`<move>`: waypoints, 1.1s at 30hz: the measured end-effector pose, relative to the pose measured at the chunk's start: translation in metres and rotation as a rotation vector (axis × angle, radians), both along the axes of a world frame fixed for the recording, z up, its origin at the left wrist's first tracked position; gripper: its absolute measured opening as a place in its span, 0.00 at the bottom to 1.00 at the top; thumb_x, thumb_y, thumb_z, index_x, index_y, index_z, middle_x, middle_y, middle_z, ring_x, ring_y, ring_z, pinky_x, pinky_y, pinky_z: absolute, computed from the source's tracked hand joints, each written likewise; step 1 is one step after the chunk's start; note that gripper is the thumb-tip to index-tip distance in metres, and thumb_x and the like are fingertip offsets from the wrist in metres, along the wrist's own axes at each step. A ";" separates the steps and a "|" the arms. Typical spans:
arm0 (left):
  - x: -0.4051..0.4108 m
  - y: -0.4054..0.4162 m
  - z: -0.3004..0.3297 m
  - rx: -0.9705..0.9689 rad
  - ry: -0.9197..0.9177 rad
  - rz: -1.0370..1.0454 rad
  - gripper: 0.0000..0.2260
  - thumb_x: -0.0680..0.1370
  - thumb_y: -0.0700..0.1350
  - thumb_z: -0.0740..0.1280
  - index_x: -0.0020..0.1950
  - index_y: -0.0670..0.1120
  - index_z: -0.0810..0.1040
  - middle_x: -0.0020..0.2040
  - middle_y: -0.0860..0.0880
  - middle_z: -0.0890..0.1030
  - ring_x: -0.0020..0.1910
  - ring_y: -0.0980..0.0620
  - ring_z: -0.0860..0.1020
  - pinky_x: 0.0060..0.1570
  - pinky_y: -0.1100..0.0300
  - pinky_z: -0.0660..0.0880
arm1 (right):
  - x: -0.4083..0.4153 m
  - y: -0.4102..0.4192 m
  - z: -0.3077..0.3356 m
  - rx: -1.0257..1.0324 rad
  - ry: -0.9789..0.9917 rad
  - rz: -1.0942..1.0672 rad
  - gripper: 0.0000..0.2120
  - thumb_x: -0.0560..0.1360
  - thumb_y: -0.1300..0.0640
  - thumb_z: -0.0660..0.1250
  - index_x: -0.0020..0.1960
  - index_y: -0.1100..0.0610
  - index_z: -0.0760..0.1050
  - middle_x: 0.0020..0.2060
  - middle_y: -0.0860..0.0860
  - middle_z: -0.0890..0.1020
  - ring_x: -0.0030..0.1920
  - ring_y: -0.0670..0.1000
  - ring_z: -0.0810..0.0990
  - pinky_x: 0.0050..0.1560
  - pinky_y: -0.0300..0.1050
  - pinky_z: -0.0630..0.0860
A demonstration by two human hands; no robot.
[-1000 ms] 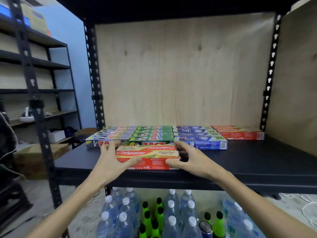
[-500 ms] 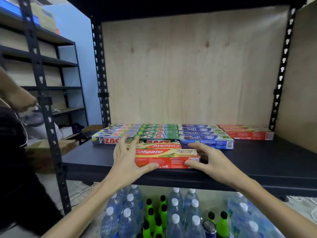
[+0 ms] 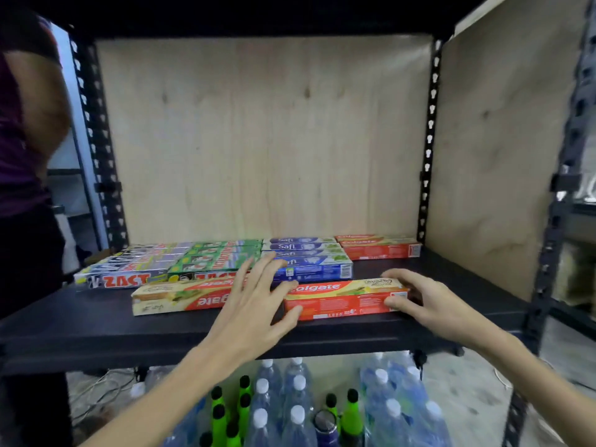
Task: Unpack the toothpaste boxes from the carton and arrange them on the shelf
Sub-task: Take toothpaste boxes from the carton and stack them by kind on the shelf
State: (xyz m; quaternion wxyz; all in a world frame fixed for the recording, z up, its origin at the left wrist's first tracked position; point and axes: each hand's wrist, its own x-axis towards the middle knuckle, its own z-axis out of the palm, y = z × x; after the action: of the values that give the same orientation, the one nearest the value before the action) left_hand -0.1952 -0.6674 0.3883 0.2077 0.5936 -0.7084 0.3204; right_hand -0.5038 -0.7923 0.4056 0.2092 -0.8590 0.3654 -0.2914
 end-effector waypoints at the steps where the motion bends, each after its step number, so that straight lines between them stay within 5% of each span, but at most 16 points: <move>1: -0.012 -0.009 0.002 0.013 0.007 -0.016 0.21 0.81 0.62 0.57 0.67 0.52 0.78 0.74 0.49 0.68 0.79 0.49 0.57 0.78 0.45 0.50 | -0.013 -0.007 -0.001 -0.005 0.009 -0.037 0.20 0.77 0.45 0.69 0.67 0.42 0.71 0.59 0.44 0.77 0.57 0.42 0.78 0.58 0.37 0.74; 10: -0.090 -0.097 0.024 0.176 0.083 -0.059 0.22 0.81 0.63 0.58 0.71 0.57 0.75 0.71 0.53 0.70 0.72 0.52 0.60 0.69 0.52 0.55 | -0.064 -0.079 0.001 0.033 0.143 -0.360 0.22 0.81 0.56 0.65 0.74 0.53 0.68 0.62 0.59 0.64 0.61 0.59 0.71 0.70 0.44 0.62; 14: -0.100 -0.139 0.036 0.239 0.042 -0.004 0.21 0.81 0.62 0.61 0.71 0.57 0.76 0.72 0.52 0.69 0.74 0.50 0.59 0.70 0.49 0.56 | -0.056 -0.100 0.008 0.079 0.167 -0.409 0.25 0.82 0.65 0.61 0.78 0.54 0.63 0.68 0.60 0.61 0.52 0.48 0.76 0.62 0.35 0.66; 20: -0.102 -0.188 0.037 0.199 0.192 0.086 0.17 0.76 0.63 0.67 0.62 0.60 0.82 0.66 0.57 0.73 0.70 0.53 0.63 0.65 0.54 0.59 | -0.044 -0.147 0.005 0.101 0.072 -0.393 0.26 0.80 0.69 0.56 0.77 0.56 0.63 0.70 0.61 0.64 0.65 0.53 0.75 0.53 0.23 0.65; 24: -0.100 -0.215 0.038 0.202 0.286 0.163 0.21 0.74 0.61 0.70 0.65 0.58 0.80 0.65 0.55 0.74 0.69 0.53 0.65 0.65 0.54 0.60 | -0.035 -0.175 0.004 0.061 0.056 -0.375 0.25 0.83 0.63 0.59 0.79 0.52 0.61 0.73 0.60 0.61 0.68 0.52 0.69 0.61 0.29 0.65; 28: -0.094 -0.234 0.033 0.216 0.394 0.256 0.24 0.72 0.59 0.71 0.67 0.54 0.76 0.63 0.52 0.77 0.67 0.49 0.70 0.63 0.53 0.66 | -0.026 -0.194 -0.003 0.039 0.093 -0.322 0.33 0.82 0.57 0.63 0.80 0.39 0.51 0.77 0.58 0.58 0.77 0.57 0.59 0.76 0.46 0.56; 33: -0.094 -0.247 0.025 0.194 0.499 0.278 0.27 0.68 0.61 0.72 0.65 0.56 0.72 0.59 0.55 0.81 0.63 0.51 0.77 0.62 0.50 0.65 | -0.034 -0.207 -0.005 0.025 0.009 -0.314 0.42 0.78 0.51 0.70 0.81 0.42 0.48 0.75 0.51 0.69 0.73 0.51 0.68 0.72 0.42 0.62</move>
State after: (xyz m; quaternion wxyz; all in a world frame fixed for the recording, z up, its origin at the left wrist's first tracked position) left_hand -0.2889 -0.9145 0.4135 0.2719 0.7624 -0.5747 0.1208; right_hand -0.5378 -0.9997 0.4006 0.1698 -0.7899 0.4999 -0.3120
